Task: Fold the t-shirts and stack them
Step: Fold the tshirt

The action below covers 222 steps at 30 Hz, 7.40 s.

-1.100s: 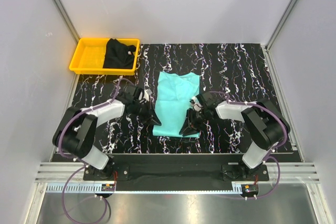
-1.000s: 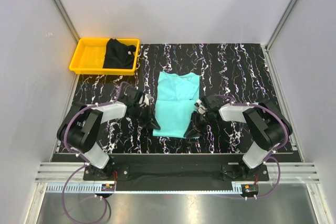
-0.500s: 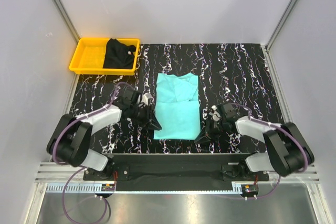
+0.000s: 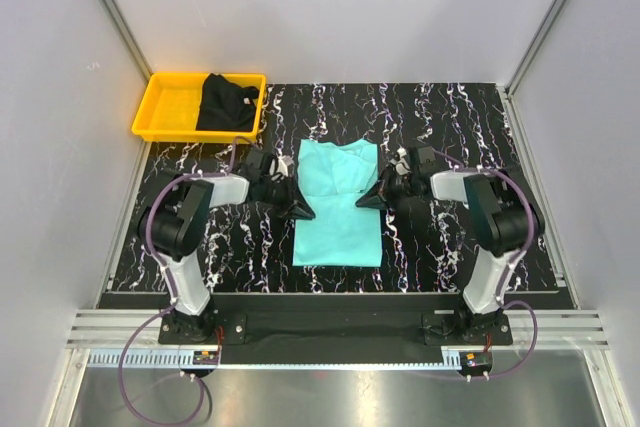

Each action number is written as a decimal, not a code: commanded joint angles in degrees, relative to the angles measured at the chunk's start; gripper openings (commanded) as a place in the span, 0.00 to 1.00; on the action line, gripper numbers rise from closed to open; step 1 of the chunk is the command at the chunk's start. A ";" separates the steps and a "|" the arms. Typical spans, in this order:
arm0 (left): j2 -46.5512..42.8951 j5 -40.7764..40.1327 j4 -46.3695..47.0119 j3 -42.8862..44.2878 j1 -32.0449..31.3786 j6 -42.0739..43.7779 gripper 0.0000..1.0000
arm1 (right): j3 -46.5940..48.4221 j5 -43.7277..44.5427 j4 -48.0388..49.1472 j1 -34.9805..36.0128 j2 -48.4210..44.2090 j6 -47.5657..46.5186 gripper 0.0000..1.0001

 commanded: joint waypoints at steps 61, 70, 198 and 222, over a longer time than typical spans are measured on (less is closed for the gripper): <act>-12.77 -3.98 19.63 -23.02 -5.02 -8.35 0.27 | -16.25 6.11 -5.57 11.05 -10.71 -4.60 0.35; -28.45 -5.65 12.57 -33.57 -5.20 -10.81 0.27 | -25.58 9.10 -18.83 3.92 -32.57 -6.29 0.40; -49.58 -29.91 -6.51 -33.85 -11.26 -37.65 0.00 | -30.78 27.04 -11.88 13.23 -39.79 21.43 0.00; -93.08 -24.03 -49.77 -25.93 -15.30 -45.54 0.00 | -26.28 18.86 -40.20 32.30 -66.52 34.32 0.00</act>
